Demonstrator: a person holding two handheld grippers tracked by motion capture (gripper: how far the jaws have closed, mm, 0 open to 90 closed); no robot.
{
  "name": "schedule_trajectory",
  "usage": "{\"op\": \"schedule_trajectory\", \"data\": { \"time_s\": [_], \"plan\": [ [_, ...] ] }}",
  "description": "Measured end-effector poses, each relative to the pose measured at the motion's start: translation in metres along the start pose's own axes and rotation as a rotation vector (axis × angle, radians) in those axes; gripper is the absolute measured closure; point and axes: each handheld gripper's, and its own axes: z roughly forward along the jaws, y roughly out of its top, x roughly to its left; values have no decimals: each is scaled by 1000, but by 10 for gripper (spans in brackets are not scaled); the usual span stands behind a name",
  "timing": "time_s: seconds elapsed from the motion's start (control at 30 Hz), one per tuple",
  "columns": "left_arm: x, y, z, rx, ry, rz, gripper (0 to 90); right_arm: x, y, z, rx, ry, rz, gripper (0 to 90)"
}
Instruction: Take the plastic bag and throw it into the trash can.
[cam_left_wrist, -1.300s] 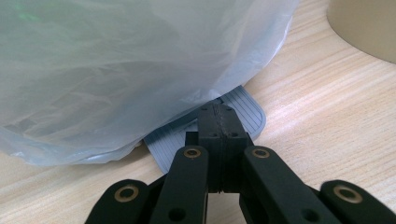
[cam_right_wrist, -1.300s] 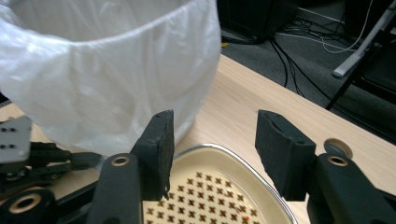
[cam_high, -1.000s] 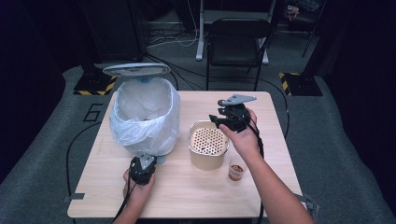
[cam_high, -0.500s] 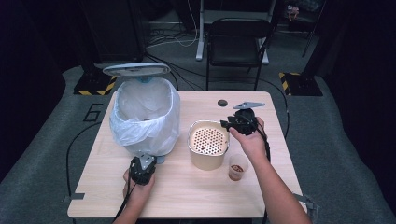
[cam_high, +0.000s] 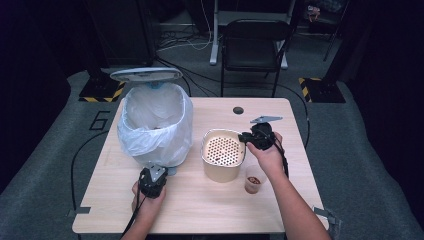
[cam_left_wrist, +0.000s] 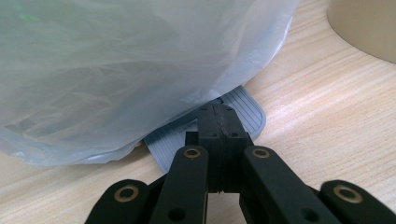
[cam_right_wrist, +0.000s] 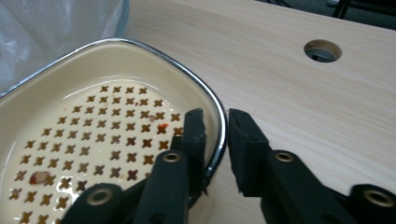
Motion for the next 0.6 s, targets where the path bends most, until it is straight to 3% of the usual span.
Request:
{"op": "schedule_trajectory", "data": {
  "time_s": [0.17, 0.6],
  "plan": [
    [0, 0, 0, 1, 0, 1, 900, 4, 0, 0, 9, -23, -8, 783],
    [2, 0, 0, 2, -9, -6, 900, 29, -9, -7, 29, 56, -41, 805]
  ]
}}
